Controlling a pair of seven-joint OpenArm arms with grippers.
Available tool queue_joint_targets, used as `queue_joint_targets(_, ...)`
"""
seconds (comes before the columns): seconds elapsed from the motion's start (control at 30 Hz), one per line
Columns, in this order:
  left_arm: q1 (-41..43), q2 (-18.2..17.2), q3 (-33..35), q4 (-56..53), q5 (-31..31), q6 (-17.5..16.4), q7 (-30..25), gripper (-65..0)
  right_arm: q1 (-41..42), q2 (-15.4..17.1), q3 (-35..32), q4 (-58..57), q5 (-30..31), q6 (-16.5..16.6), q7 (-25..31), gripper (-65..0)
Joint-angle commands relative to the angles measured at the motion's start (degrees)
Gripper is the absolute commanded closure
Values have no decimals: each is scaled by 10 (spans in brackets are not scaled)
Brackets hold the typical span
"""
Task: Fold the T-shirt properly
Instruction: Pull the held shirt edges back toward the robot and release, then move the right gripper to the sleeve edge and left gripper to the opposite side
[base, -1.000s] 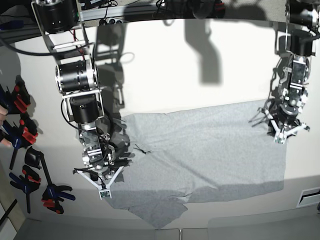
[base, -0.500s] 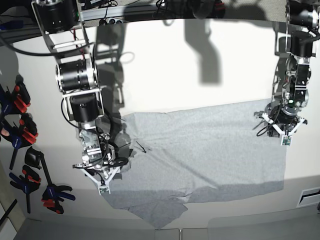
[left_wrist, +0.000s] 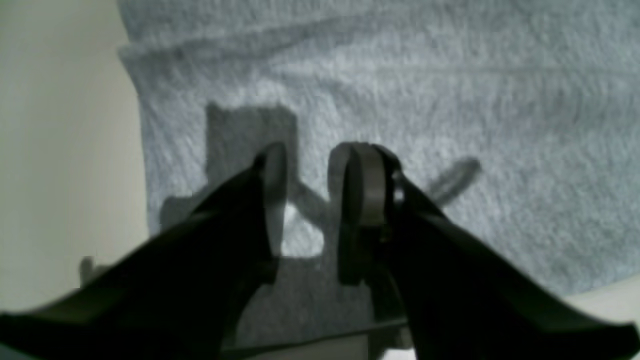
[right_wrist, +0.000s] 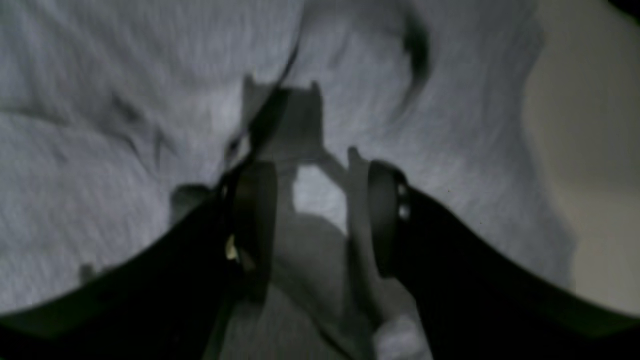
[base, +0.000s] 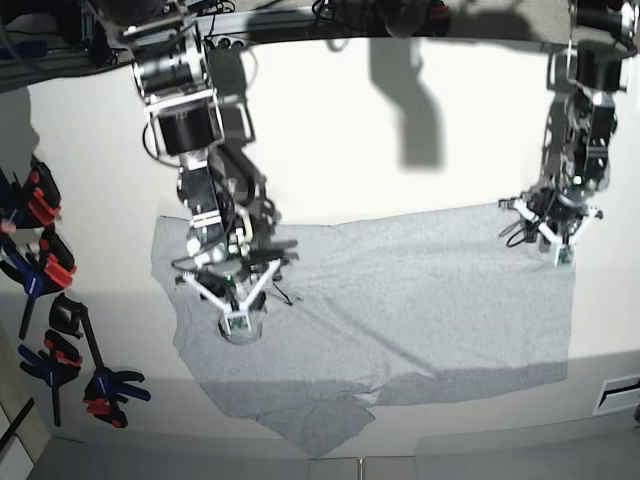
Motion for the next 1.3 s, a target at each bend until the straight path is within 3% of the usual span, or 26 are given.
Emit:
queue_joint_targets(0.0,-3,-8,-4,8,1,2,3,-194,15,5,17,11,-3,-2,18,-279)
queue_joint_targets(0.07,10,-8,-4,8,0,2,1,-194,4,5,52,11,-2,5,18,-279)
queue_joint_targets(0.23,35,-8,-4,8,5,2,0,-194,-12,5,164,2,12,104,9,-279)
queue_joint_targets(0.33,46,-8,-5,8,5,2,9,-194,-24,6,209,1,11,131,-22,-279)
queue_joint_targets(0.47,71,-9,-10,10,5,2,10,-194,-66,16,226,2,10,153,-19,-279)
queue_joint_targets(0.63,116,-15,-12,40,26,2,16,-194,-147,44,209,26,18,154,-15,-279)
queue_joint_targets(0.8,187,-14,-36,134,50,2,56,-194,-263,66,211,137,61,112,-42,-279)
queue_joint_targets(1.03,316,-10,-95,235,53,3,65,-194,-422,67,264,284,64,110,-56,-279)
queue_joint_targets(1.27,434,19,-134,270,102,3,65,-194,-536,67,323,354,87,111,-56,-279)
